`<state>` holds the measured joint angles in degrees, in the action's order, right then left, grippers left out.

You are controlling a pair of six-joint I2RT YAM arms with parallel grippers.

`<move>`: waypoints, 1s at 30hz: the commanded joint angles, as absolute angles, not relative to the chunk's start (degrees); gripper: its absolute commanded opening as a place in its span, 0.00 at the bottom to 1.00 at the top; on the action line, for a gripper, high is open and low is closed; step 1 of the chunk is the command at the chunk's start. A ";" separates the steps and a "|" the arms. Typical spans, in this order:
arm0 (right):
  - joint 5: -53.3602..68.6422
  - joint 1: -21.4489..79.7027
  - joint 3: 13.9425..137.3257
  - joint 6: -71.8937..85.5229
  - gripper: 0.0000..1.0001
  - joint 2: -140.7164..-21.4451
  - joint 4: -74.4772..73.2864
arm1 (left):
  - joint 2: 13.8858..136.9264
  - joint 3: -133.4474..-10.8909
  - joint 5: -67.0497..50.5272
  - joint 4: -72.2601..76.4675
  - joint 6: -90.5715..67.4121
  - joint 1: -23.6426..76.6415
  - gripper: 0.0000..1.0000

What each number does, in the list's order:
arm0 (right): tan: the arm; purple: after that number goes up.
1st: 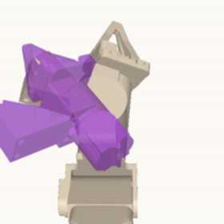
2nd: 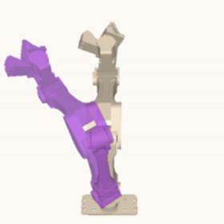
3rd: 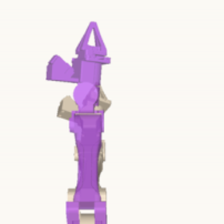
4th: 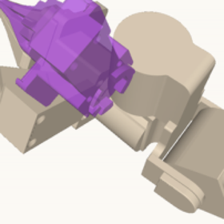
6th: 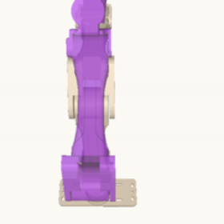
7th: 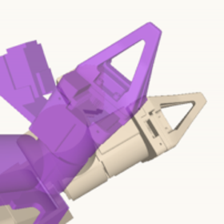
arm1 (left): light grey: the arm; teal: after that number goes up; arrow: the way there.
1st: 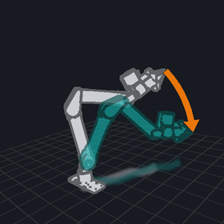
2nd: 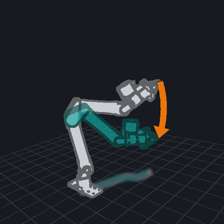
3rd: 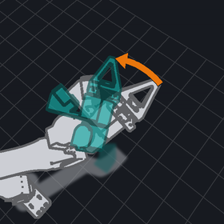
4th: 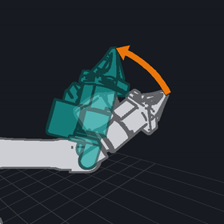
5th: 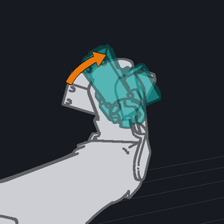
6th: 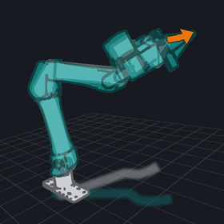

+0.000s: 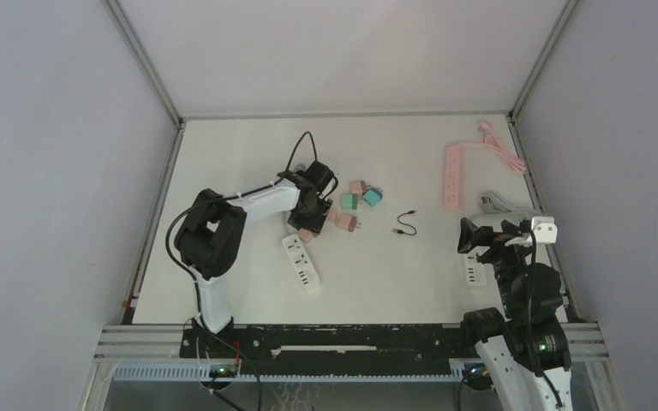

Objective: Insert the plug
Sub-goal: Pick up the plug from the center of the board.

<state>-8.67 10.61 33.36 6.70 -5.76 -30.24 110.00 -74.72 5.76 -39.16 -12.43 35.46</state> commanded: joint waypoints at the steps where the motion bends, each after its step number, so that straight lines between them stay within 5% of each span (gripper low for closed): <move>1: -8.67 10.90 34.05 5.98 1.00 -6.02 -28.59 | 107.59 -77.70 4.94 -40.82 -14.46 35.77 0.43; 12: -4.65 10.95 40.19 6.19 1.00 -12.90 -31.64 | 97.34 -75.59 1.83 -39.68 -23.05 35.68 0.21; 30: 6.33 18.86 35.10 16.39 1.00 -24.15 -11.77 | 76.12 -62.42 -6.41 -25.38 -52.87 35.16 0.11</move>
<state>5.45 14.50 36.16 12.23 -21.54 -21.85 81.30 -66.78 -3.62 -33.01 -41.89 35.38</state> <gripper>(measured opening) 1.000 0.517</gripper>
